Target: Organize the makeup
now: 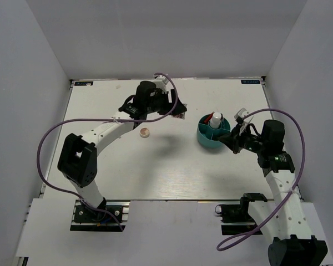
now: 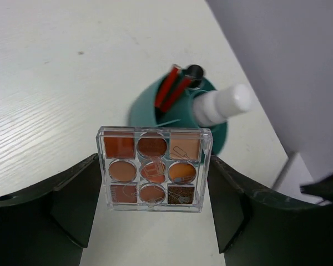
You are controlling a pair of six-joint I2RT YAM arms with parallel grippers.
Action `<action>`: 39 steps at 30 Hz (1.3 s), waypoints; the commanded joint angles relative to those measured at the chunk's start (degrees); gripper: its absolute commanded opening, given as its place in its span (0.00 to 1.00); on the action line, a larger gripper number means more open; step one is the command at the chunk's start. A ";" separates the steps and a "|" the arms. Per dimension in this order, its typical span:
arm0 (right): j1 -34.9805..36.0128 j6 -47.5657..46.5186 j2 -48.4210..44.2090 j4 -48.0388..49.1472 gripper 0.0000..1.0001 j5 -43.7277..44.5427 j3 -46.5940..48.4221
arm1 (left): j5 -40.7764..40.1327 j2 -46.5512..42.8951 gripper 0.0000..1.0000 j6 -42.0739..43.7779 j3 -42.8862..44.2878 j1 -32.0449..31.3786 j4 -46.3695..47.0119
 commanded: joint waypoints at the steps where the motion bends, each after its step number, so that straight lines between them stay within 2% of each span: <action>1: -0.27 4.46 -3.13 6.19 0.00 6.17 -1.24 | 8.10 -3.46 0.04 1.33 -4.18 -1.80 13.69; 13: -0.27 8.69 -7.26 8.49 0.00 14.09 -1.77 | 11.44 0.93 0.00 3.01 -9.37 -7.61 33.90; 25: -0.18 9.57 -9.64 8.49 0.00 16.99 -2.91 | 14.87 10.59 0.00 0.81 -6.47 -10.42 48.93; 32: -0.35 9.74 -10.26 8.92 0.00 17.78 -3.44 | 16.89 14.81 0.00 1.25 -3.40 -10.95 49.65; 39: -0.36 10.01 -11.13 9.45 0.00 18.84 -3.97 | 19.18 17.10 0.00 0.02 -5.15 -10.95 54.75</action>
